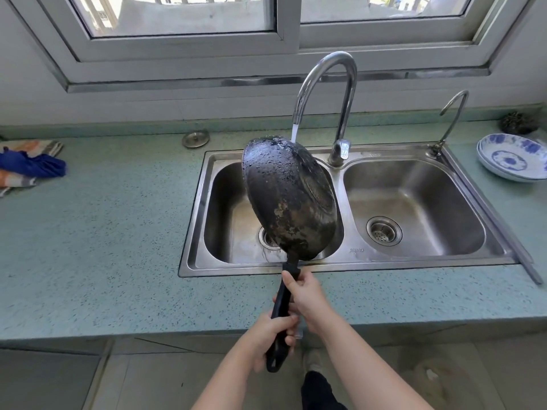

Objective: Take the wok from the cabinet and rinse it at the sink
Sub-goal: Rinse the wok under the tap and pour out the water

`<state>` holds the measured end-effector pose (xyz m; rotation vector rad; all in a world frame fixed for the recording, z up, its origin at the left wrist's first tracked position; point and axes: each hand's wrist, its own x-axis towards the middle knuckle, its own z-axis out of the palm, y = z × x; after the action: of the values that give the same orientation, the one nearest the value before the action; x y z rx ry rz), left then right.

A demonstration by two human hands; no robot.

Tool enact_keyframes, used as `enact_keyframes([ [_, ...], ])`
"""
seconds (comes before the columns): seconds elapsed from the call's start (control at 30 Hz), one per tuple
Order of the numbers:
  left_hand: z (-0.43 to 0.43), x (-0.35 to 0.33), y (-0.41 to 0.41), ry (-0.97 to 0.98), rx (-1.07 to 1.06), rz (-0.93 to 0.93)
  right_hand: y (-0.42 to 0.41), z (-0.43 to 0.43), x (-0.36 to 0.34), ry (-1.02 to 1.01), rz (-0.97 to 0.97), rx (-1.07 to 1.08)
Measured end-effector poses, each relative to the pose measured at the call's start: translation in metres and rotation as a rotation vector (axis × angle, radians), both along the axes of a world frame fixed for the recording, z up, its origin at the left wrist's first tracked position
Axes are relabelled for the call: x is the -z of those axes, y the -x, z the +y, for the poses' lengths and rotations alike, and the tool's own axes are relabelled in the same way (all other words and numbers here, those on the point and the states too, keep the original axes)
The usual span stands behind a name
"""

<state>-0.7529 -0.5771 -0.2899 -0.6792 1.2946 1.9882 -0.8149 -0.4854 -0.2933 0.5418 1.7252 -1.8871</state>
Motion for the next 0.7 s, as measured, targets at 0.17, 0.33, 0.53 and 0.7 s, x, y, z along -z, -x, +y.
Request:
enact_keyframes([
  [0.17,-0.003,0.0,-0.002,0.183,-0.029,-0.028,0.001,-0.009,0.004,-0.049,0.022,-0.023],
  [0.33,-0.003,0.003,-0.003,0.555,-0.032,0.041,0.001,-0.017,0.007,-0.115,0.034,-0.044],
  [0.53,-0.008,0.006,-0.005,0.497,-0.051,0.043,0.003,-0.02,0.011,-0.201,0.063,-0.094],
  [0.7,-0.014,0.01,-0.008,0.491,-0.046,0.046,0.001,-0.026,0.014,-0.216,0.06,-0.111],
])
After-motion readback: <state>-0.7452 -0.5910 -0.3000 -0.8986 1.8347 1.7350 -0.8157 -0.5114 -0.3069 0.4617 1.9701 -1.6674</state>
